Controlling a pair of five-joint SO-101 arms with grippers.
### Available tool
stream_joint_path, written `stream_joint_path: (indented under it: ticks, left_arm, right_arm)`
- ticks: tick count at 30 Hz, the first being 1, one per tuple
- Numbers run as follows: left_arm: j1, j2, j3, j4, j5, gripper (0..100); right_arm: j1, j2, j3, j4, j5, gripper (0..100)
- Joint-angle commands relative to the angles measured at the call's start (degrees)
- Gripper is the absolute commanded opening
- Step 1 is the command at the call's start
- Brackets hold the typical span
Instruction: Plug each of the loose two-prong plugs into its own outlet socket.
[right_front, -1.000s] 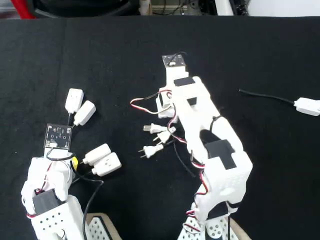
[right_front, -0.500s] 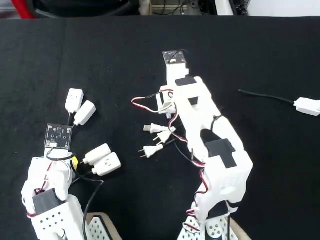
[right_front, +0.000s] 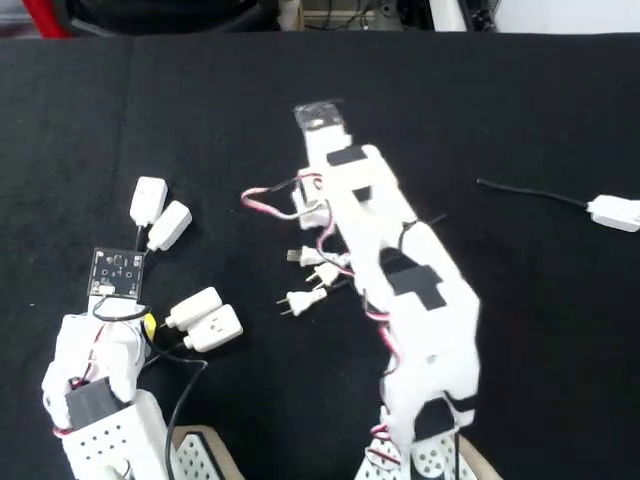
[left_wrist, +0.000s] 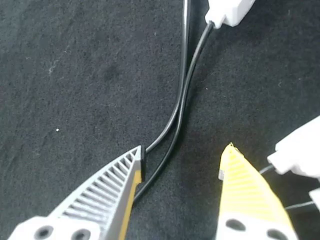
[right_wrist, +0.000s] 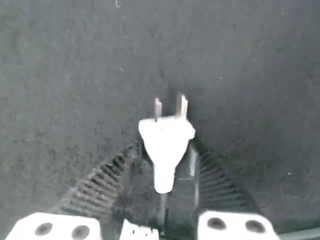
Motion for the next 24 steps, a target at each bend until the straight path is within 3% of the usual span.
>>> stream_joint_path:
  ticks: [1,7,11,18,24]
  left_arm:
    - [0.75,-0.62,1.10,0.00,-0.26,25]
    - [0.75,-0.62,1.10,0.00,-0.26,25]
    - [0.75,-0.62,1.10,0.00,-0.26,25]
    - [0.75,-0.62,1.10,-0.09,-0.26,25]
    - [0.75,-0.62,1.10,-1.05,-0.26,25]
  right_arm:
    - [-1.32,3.03,-2.68,1.85,0.79,15.5]
    - [-1.76,3.30,-3.30,2.02,0.88,14.6]
    - [0.44,3.21,-3.30,0.35,0.62,1.2]
    - [2.37,1.01,-2.15,0.18,0.79,1.2]
    - [2.11,-11.12,5.58,0.00,4.57,1.2]
